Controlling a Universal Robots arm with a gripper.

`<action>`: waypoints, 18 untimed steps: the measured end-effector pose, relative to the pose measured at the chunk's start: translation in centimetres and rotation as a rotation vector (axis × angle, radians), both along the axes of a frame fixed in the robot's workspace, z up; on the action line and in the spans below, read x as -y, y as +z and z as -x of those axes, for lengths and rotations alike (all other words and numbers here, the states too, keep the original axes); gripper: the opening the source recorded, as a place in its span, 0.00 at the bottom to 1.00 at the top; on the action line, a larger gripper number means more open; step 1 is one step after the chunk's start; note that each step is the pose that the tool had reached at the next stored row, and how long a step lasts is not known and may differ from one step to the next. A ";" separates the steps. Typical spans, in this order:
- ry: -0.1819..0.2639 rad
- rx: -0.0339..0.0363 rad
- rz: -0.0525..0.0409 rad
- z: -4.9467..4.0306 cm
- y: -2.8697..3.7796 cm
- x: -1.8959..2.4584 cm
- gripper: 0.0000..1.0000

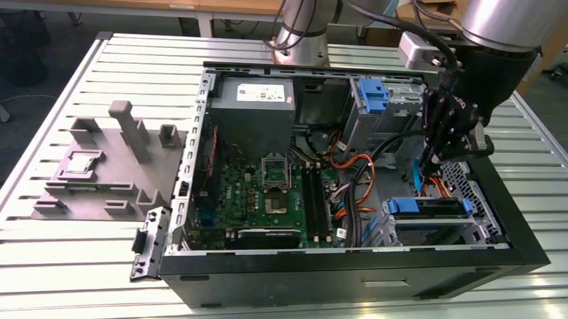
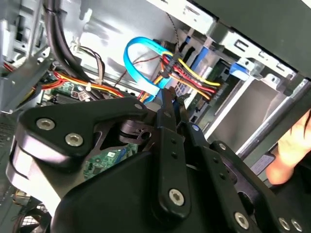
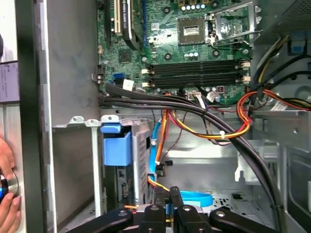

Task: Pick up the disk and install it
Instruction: 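Insert the second disk wire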

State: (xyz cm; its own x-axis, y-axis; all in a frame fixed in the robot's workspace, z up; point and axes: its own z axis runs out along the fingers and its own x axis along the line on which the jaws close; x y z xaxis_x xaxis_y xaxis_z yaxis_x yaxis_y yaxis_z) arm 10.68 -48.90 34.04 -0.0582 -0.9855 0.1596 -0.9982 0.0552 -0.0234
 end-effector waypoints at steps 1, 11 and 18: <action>0.001 0.0006 -0.0001 0.12 0.00 0.10 0.16; 0.004 0.0079 -0.0138 0.60 -0.06 1.79 0.16; 0.004 0.0112 -0.0465 0.68 -0.09 2.95 0.16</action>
State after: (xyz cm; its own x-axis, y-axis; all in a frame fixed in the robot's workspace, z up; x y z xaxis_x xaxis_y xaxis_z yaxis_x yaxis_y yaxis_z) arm 10.00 -51.86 33.95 -0.0562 -0.9920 0.1129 -0.9981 0.0529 -0.0321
